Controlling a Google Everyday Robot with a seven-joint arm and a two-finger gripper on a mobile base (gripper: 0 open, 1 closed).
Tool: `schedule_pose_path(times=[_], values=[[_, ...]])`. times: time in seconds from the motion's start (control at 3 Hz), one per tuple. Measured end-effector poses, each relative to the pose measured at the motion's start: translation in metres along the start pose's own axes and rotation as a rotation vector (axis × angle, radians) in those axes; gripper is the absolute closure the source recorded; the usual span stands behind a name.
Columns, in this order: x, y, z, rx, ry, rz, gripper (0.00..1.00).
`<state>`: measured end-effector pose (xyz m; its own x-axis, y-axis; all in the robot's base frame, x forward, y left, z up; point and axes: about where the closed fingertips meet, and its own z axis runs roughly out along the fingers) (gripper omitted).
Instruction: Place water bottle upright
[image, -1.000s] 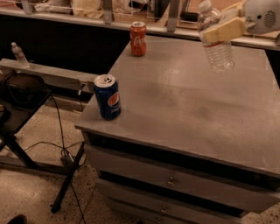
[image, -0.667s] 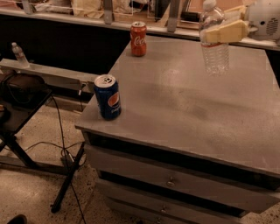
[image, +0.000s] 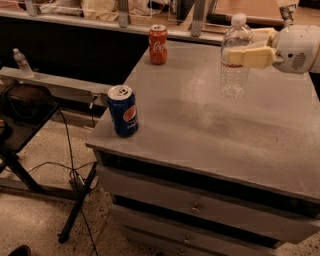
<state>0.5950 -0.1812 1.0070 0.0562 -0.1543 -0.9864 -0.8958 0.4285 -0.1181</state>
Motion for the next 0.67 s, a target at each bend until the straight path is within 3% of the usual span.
schedule_pose_path(times=[0.33,0.67], values=[[0.02,0.008,0.002,0.016,-0.031,0.027,0.84],[0.041,0.013,0.002,0.021,-0.054,0.074,0.6]])
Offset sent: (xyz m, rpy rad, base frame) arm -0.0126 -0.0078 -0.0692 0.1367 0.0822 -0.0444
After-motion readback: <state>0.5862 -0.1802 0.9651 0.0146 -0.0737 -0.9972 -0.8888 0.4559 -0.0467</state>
